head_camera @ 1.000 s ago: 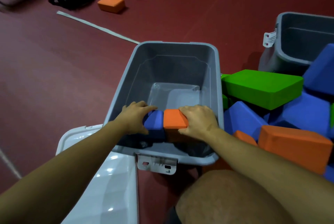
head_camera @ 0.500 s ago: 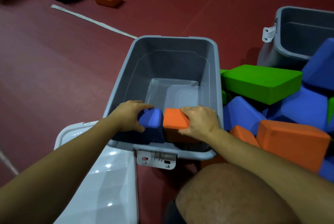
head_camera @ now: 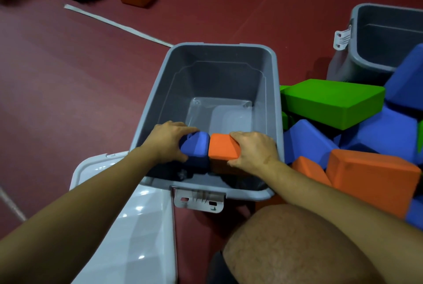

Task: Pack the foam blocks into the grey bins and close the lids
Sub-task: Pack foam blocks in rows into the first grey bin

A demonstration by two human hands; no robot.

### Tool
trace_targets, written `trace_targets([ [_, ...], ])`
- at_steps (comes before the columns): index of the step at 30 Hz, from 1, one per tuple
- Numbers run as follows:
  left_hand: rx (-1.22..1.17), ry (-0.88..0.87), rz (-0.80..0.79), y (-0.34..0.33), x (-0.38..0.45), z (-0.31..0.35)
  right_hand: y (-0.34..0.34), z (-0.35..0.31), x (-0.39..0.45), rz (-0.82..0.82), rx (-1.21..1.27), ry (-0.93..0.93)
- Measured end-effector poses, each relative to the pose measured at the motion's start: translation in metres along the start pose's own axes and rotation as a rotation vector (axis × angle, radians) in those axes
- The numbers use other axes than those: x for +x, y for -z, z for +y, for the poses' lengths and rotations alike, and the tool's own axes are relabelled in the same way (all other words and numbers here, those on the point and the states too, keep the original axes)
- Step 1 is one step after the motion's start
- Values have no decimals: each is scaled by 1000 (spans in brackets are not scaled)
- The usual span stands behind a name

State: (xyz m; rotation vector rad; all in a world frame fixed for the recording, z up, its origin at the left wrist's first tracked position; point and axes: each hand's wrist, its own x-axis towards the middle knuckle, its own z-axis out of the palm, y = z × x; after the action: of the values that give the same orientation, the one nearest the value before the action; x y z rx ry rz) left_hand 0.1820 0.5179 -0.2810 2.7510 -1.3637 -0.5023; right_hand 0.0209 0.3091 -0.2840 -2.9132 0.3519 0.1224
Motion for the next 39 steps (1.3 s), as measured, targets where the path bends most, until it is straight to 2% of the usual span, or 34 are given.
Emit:
trace_targets([
  [28, -122, -35, 39, -20, 2, -16, -6, -5, 10, -56, -8, -15],
  [37, -118, -1, 23, -24, 2, -15, -5, -4, 11, -83, 17, -26],
  [39, -138, 13, 62, -25, -2, -14, 0, -2, 10, -110, 34, -12],
])
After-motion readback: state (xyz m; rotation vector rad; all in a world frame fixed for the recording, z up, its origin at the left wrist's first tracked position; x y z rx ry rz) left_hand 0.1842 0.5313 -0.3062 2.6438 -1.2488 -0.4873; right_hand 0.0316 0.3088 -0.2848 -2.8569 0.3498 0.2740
